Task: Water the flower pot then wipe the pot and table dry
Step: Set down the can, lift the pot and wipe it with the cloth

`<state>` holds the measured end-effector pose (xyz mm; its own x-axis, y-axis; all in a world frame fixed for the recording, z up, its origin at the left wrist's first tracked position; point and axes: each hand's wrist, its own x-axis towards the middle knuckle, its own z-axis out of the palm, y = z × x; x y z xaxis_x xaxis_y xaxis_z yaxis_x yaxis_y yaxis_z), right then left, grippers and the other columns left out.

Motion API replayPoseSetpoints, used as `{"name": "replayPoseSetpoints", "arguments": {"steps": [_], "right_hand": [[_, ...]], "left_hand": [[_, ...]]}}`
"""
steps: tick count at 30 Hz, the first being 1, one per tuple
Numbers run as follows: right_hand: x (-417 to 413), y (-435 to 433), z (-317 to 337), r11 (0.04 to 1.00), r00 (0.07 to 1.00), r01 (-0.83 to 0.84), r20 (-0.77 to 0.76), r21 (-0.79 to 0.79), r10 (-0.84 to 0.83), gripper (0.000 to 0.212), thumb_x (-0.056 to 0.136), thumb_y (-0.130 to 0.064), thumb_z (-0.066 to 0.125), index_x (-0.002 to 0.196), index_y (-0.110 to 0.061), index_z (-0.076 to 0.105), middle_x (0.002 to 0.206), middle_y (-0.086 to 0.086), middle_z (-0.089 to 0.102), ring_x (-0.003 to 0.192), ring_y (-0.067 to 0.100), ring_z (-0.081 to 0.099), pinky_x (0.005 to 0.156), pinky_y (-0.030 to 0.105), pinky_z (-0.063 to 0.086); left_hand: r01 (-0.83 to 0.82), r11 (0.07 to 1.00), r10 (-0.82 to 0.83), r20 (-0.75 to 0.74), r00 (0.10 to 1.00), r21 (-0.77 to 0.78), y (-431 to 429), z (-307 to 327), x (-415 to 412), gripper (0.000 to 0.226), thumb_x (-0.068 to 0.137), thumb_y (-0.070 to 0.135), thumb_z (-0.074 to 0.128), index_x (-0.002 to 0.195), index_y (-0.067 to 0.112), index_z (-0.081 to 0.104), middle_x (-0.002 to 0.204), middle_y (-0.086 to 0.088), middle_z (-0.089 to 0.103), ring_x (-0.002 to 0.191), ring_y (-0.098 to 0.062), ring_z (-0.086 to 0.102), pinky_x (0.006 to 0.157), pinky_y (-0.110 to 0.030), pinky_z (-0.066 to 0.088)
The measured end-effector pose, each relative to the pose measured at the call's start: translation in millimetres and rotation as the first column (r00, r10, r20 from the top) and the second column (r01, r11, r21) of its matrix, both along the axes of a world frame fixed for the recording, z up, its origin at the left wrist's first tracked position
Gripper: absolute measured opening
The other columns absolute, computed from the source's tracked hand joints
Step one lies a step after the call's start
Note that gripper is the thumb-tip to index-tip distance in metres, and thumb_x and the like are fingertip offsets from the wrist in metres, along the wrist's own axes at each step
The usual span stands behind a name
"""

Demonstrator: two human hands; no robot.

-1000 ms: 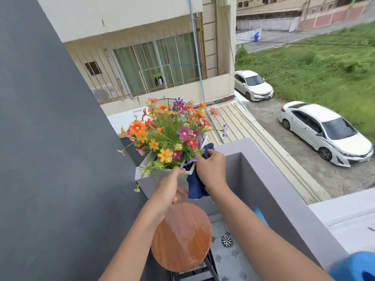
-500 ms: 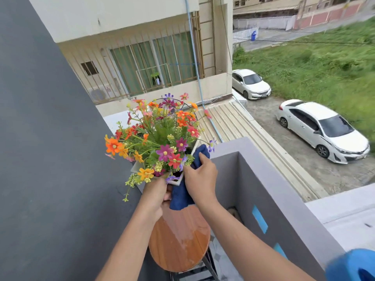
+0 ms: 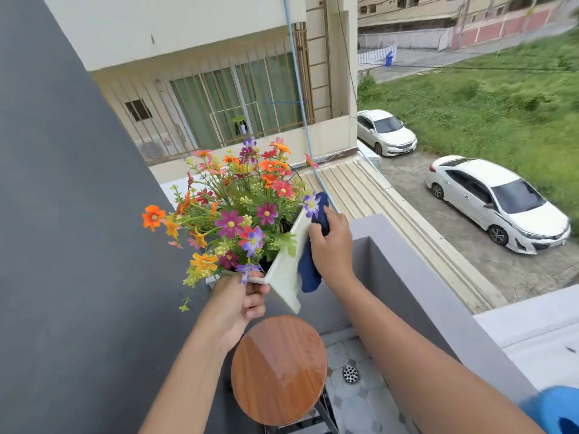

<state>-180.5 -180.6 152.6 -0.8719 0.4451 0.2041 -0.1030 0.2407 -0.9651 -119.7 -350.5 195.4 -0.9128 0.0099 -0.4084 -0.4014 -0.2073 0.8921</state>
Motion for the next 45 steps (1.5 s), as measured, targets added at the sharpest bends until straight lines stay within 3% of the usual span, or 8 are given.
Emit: {"name": "replayPoseSetpoints", "arguments": {"steps": [6,11,14,25,28,35,41,45], "right_hand": [[31,-19,-41,0.992,0.996,0.08,0.057,-0.095,-0.075,0.023,0.092,-0.003,0.056,0.111,-0.01,0.066,0.096,0.008,0.051,0.077,-0.001,0.05,0.068,0.008,0.035],[30,-32,-8,0.982,0.999,-0.002,-0.053,-0.187,-0.008,0.015,0.09,-0.003,0.055,0.089,-0.014,0.064,0.089,0.003,0.055,0.078,0.006,0.05,0.067,0.015,0.035],[19,-29,18,0.974,0.99,-0.043,-0.142,-0.221,0.011,0.032,0.088,-0.003,0.054,0.066,-0.025,0.051,0.071,-0.004,0.045,0.062,0.004,0.04,0.057,0.017,0.032],[-14,-5,9,0.977,0.993,0.114,0.041,-0.178,-0.109,0.033,0.087,-0.009,0.053,0.063,-0.015,0.032,0.06,0.002,0.032,0.057,0.015,0.026,0.056,0.035,0.024],[4,-20,11,0.987,0.995,0.088,-0.026,-0.135,-0.092,0.028,0.086,-0.007,0.052,0.063,-0.006,0.035,0.06,0.003,0.038,0.058,0.016,0.031,0.055,0.036,0.026],[62,-57,-16,0.996,0.958,-0.086,-0.27,0.037,0.093,0.01,0.085,-0.004,0.056,0.091,-0.008,0.062,0.077,-0.009,0.043,0.071,0.004,0.046,0.068,0.011,0.034],[57,-47,-50,0.997,0.996,-0.077,-0.056,-0.014,0.076,0.038,0.087,0.002,0.056,0.072,-0.03,0.043,0.071,-0.006,0.038,0.065,0.002,0.043,0.061,0.014,0.031],[52,-45,-38,0.998,0.998,-0.055,-0.044,-0.029,0.054,0.027,0.088,0.001,0.056,0.073,-0.02,0.047,0.072,-0.003,0.04,0.064,0.005,0.041,0.061,0.015,0.032]], "left_hand": [[-0.025,0.999,0.024,0.023,0.999,0.021,0,3,-3,0.027,0.099,0.003,0.034,0.077,0.008,0.05,0.048,-0.005,0.051,0.028,-0.005,0.026,0.031,-0.015,0.021],[-0.005,1.0,0.006,0.037,0.999,-0.028,7,-8,1,0.03,0.098,0.002,0.029,0.08,0.008,0.052,0.052,-0.008,0.055,0.029,-0.006,0.028,0.033,-0.016,0.021],[0.003,1.0,-0.003,0.037,0.999,0.012,8,-9,1,0.03,0.099,0.003,0.027,0.08,0.011,0.049,0.05,-0.008,0.055,0.03,-0.007,0.029,0.034,-0.016,0.021],[0.05,0.998,-0.048,0.037,0.998,-0.045,8,-6,2,0.025,0.096,0.001,0.037,0.078,0.007,0.054,0.05,-0.005,0.055,0.032,-0.006,0.029,0.035,-0.017,0.021],[0.037,0.999,-0.036,0.039,0.999,-0.028,11,-6,-4,0.027,0.098,0.003,0.035,0.077,0.009,0.052,0.051,-0.006,0.055,0.032,-0.006,0.03,0.034,-0.016,0.021],[0.008,0.99,-0.011,0.015,1.0,0.144,0,-1,-16,0.031,0.099,0.005,0.031,0.073,0.012,0.044,0.055,-0.007,0.051,0.031,-0.006,0.032,0.032,-0.014,0.024],[-0.004,0.986,0.003,0.009,1.0,0.166,-4,-4,-22,0.03,0.102,0.005,0.031,0.075,0.009,0.046,0.051,-0.006,0.057,0.031,-0.006,0.037,0.032,-0.015,0.029],[-0.028,0.989,0.029,-0.008,1.0,0.142,2,-1,-19,0.031,0.101,0.006,0.029,0.076,0.01,0.046,0.05,-0.006,0.057,0.031,-0.007,0.038,0.032,-0.015,0.027]]}}
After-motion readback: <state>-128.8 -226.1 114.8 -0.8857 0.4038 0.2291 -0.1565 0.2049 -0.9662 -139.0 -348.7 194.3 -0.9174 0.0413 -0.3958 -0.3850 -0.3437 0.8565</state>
